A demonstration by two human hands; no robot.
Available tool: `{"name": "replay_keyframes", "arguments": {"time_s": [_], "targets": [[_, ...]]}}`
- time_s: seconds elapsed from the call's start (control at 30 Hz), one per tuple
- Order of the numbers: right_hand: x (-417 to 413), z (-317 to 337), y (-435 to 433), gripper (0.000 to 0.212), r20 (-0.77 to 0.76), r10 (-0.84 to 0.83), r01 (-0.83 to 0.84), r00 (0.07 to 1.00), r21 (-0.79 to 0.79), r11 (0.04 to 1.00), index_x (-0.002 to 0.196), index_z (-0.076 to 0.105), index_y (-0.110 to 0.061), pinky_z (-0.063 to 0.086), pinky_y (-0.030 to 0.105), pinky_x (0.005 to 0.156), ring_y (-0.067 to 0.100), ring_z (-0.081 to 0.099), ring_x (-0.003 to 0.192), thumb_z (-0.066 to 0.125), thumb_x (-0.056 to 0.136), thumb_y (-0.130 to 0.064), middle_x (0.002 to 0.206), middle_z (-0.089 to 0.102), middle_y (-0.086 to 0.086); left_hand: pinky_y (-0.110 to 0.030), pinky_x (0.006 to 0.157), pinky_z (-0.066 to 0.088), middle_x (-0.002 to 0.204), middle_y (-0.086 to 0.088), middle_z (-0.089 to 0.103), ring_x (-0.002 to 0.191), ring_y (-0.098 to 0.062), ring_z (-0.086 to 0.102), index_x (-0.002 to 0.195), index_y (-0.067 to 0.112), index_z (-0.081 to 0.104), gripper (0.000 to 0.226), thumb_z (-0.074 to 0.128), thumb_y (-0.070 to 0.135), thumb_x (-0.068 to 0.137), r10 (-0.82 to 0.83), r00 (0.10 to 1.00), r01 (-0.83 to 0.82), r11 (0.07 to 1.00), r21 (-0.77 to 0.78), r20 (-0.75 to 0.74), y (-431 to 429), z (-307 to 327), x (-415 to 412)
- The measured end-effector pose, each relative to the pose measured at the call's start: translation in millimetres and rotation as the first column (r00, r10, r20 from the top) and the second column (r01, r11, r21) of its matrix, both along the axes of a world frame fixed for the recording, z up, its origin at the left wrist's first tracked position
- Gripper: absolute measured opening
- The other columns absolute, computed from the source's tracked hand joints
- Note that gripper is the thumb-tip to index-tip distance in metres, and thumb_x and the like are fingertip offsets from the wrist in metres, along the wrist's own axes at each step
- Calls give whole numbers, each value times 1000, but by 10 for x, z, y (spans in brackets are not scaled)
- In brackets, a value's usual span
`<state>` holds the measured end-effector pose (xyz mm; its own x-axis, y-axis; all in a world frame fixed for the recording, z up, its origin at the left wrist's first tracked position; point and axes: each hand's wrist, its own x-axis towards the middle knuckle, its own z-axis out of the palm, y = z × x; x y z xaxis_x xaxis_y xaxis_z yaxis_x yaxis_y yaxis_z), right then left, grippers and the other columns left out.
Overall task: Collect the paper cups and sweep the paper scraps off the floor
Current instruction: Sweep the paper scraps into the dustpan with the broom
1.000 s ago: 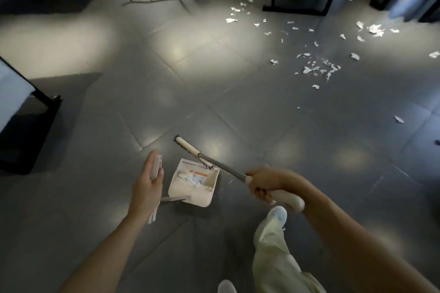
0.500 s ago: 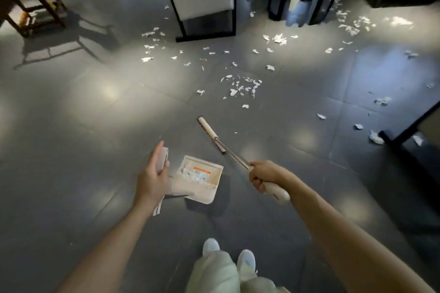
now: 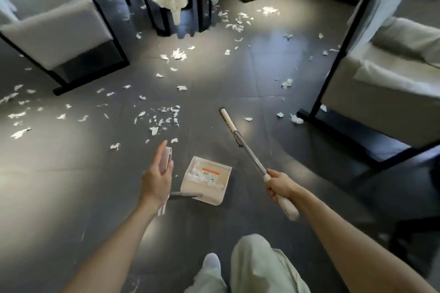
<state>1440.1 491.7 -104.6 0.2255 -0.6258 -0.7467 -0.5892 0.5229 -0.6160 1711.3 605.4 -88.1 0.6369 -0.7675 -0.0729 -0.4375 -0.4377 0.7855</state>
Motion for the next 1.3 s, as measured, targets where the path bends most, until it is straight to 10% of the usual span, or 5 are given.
{"name": "replay_keyframes", "arguments": {"time_s": [0.67, 1.03, 1.3], "targets": [[-1408, -156, -1828, 70, -85, -530, 536, 844, 103, 838, 150, 24, -18, 38, 19, 36, 10, 43, 46, 39, 86, 6, 71, 48, 8, -40, 88, 45, 124, -12, 62, 110, -36, 60, 141, 37, 38, 52, 52, 17, 95, -561, 828, 560, 824, 88, -4, -3445, -119, -1070], [-1652, -324, -1563, 72, -155, -786, 801, 599, 141, 582, 149, 24, -19, 38, 22, 40, 12, 43, 50, 39, 84, 7, 74, 50, 10, -29, 77, 38, 123, -11, 63, 101, -35, 63, 142, 36, 37, 51, 50, 18, 96, -773, 634, 772, 630, 83, -35, -4224, -91, -1546], [-1821, -424, -1870, 68, -199, -779, 804, 595, 124, 582, 150, 23, -18, 40, 23, 41, 12, 45, 51, 38, 87, 2, 79, 53, 12, -27, 76, 38, 119, -8, 65, 95, -28, 63, 141, 39, 38, 50, 51, 19, 96, -785, 615, 788, 608, 98, -76, -4372, -137, -1559]]}}
